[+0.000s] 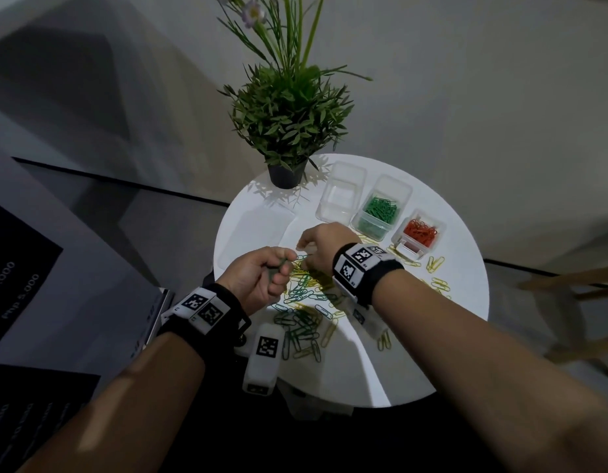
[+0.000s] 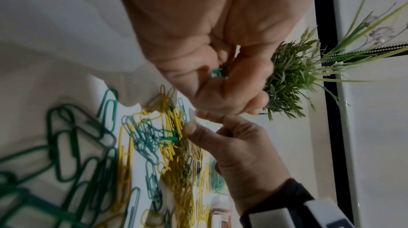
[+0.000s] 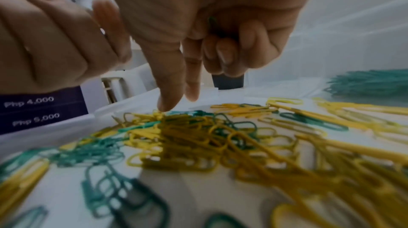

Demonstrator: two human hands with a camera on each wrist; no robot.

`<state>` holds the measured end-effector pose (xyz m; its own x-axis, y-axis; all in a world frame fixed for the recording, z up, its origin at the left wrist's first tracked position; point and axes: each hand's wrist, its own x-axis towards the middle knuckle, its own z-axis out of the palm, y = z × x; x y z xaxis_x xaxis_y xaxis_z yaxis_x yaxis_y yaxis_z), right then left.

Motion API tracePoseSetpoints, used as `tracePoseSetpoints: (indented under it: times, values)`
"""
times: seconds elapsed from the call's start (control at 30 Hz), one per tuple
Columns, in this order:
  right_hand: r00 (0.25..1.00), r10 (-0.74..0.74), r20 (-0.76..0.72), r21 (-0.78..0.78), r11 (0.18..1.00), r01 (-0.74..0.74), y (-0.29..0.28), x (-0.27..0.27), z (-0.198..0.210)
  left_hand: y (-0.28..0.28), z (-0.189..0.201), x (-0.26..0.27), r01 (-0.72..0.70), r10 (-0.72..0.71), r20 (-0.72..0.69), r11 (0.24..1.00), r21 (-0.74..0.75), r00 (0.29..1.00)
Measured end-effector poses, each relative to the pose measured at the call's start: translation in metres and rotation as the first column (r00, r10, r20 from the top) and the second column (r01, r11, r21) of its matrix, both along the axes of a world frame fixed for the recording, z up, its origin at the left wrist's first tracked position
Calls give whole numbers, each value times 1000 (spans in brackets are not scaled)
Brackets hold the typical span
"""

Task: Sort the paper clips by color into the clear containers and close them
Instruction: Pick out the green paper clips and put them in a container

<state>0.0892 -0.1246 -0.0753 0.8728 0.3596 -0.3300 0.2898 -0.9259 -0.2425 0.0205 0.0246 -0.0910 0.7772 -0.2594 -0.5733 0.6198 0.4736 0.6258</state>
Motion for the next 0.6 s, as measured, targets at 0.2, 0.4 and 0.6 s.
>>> tracePoseSetpoints:
  times: [0.2,0.4,0.6]
  values:
    - [999,41,21,-9,999,-41,0,-3,-6,5,5,2,2,-2,-87,1000,0,996]
    - [998,-31,-46,88,995,35,-14,-7,-12,-3,5,9,-20,7,53,966,257,999]
    - [906,-354,-233,391,819,421,-52,-16,-12,-12,14,37,-17,-429,172,342,940,887]
